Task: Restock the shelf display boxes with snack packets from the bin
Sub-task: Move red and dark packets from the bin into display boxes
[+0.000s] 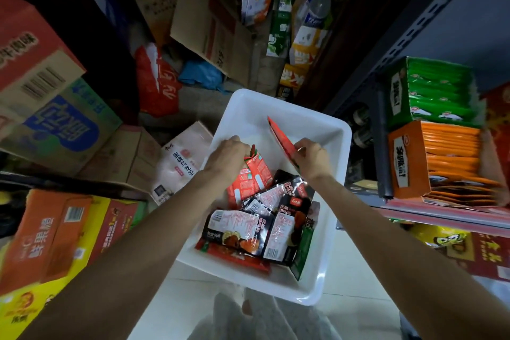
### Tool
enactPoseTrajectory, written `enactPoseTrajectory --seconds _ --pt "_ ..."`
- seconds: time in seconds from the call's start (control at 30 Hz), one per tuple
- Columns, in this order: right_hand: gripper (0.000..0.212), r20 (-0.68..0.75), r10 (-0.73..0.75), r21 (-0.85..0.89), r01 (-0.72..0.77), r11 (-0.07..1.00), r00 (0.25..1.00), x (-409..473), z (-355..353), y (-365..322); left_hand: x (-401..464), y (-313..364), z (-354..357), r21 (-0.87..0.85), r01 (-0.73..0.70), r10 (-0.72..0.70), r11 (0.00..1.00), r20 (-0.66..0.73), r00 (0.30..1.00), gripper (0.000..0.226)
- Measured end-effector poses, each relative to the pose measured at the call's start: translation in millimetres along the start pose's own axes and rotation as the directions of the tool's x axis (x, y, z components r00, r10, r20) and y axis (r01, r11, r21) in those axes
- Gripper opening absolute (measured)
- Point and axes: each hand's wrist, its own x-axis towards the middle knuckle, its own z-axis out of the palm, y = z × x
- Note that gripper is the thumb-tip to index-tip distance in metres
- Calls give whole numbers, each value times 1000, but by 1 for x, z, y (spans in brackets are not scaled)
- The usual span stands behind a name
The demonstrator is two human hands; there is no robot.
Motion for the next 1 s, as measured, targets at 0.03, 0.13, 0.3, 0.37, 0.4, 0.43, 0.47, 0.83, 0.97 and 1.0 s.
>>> enactPoseTrajectory --seconds 0.03,0.13,0.3,0.37,0.4,0.43,0.47,0.83,0.97,1.0 --pt "17 -27 -18 39 19 999 999 -6 -6 -2 -5 0 -6 -58 10 -11 998 -14 1000 14" --pt "11 -73 -40 173 52 983 997 -25 -26 -12 -19 4 -33 -239 77 -109 968 -123 986 13" --pt "24 -102 -84 199 103 975 991 -41 -67 -32 -38 22 -90 -152 -13 -56 988 -437 898 17" --pt "25 -88 -49 236 69 969 995 -45 -80 -40 -44 34 -103 -152 -61 -29 986 -529 848 15" --pt "20 -55 -2 304 19 952 998 -48 -85 -44 -48 41 -106 -137 -88 -8 987 -578 816 13" --pt "19 -7 59 397 -52 916 998 -50 -89 -48 -53 48 -108 -104 -138 43 985 -629 776 11" --pt "20 69 121 509 -139 849 990 -53 -93 -54 -58 55 -107 -27 -199 131 980 -667 734 8" --pt "39 330 89 836 -335 434 940 -77 -123 -66 -69 89 -71 302 -672 705 676 -531 471 23" --pt "9 303 132 798 -327 507 944 -81 -135 -60 -66 93 -65 103 -716 657 690 -505 560 25" --pt "10 291 143 791 -322 521 946 -81 -137 -57 -66 95 -64 -21 -705 593 708 -524 611 21"
